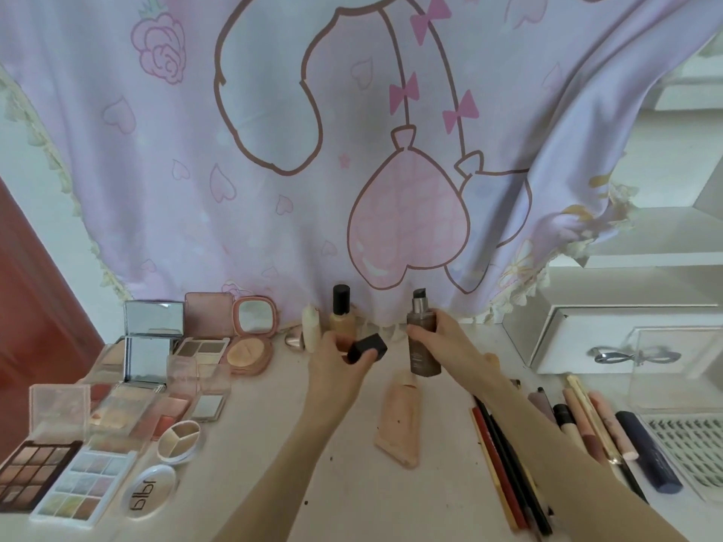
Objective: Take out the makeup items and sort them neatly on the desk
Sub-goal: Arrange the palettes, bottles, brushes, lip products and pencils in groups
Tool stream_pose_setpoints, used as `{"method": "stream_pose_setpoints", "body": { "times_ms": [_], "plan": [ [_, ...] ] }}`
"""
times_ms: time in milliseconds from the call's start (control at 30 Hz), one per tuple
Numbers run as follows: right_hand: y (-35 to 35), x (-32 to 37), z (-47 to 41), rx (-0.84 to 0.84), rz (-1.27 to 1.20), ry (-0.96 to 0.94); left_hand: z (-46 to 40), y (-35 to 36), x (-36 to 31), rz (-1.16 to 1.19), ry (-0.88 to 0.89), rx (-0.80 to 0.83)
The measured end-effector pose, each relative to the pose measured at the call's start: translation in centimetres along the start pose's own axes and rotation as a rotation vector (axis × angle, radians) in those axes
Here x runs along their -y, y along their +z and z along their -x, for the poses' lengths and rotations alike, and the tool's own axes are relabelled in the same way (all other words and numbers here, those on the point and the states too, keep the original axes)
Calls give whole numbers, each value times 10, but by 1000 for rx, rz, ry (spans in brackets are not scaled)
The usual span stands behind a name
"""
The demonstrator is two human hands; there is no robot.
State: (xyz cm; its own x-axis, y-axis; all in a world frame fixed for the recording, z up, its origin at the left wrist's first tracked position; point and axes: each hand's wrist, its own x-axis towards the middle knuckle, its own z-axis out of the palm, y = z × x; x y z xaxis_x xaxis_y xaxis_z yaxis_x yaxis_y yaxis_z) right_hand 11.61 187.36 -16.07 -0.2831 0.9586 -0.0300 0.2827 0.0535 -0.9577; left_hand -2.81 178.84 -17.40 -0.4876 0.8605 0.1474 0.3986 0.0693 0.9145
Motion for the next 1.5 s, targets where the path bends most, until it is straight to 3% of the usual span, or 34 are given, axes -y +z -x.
{"method": "stream_pose_setpoints", "body": {
  "times_ms": [500, 733, 1100, 1500],
  "plan": [
    [19, -29, -27, -161, -216, -97, -27, 51, 24, -194, 68, -30],
    [13, -28, -23, -83, -14, -128, -27, 55, 25, -136, 65, -3],
    [13, -34, -27, -144, 308, -97, -24, 57, 28, -238, 180, 63],
    [13, -35, -32, -201, 266, -94, -33, 54, 34, -228, 204, 188]
  ]
}}
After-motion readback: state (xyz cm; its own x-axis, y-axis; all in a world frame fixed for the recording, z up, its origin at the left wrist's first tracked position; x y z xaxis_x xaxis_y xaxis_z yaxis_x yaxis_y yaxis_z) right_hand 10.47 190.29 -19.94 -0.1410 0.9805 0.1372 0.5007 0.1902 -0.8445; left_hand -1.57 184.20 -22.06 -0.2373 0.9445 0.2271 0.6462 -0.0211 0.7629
